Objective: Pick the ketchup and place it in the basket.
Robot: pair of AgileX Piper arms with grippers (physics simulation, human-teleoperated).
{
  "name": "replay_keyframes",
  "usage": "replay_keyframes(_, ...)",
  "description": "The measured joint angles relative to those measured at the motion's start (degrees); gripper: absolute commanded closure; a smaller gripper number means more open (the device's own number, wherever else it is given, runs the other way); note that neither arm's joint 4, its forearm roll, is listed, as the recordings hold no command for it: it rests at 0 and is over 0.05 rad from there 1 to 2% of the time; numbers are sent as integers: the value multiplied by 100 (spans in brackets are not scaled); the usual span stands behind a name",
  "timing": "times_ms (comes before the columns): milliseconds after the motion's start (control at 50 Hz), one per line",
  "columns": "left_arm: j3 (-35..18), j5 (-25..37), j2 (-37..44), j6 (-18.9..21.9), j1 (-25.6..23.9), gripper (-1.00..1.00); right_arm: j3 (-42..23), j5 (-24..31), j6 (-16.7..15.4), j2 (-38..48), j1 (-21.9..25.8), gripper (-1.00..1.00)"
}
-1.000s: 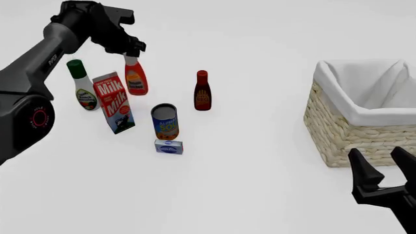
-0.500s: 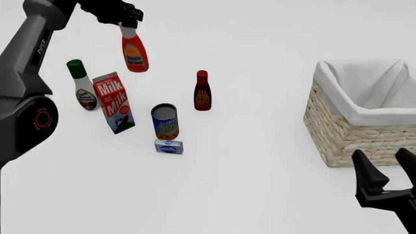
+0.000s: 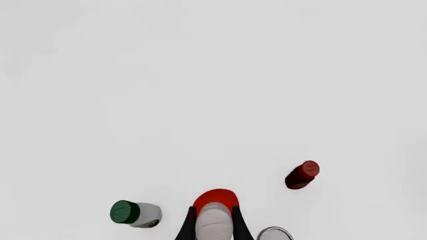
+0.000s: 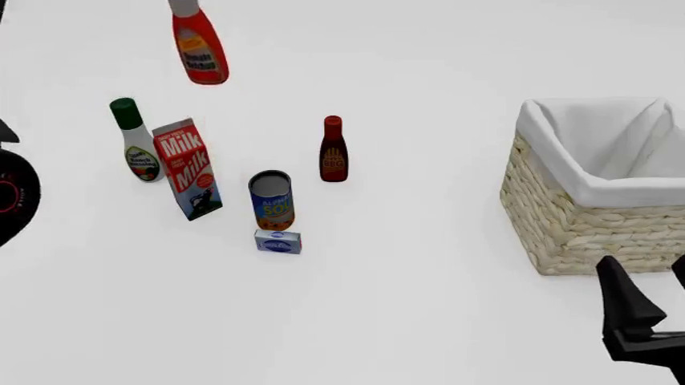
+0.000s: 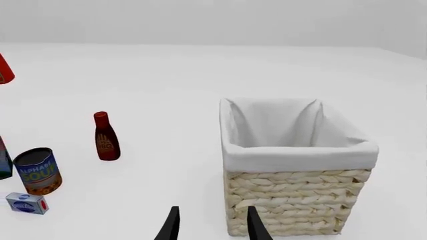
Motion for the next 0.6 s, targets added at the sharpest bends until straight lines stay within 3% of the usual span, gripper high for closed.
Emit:
replay_keyframes(240, 1013, -173, -954, 52, 37, 100, -7, 428, 54, -599, 2, -100)
replay_keyframes(460, 2572, -660, -2046, 61, 38, 100, -92, 586, -38, -820, 43, -100)
replay_keyframes(600, 3582, -971, -2703, 82, 34, 100, -312, 716, -108, -875, 429, -100)
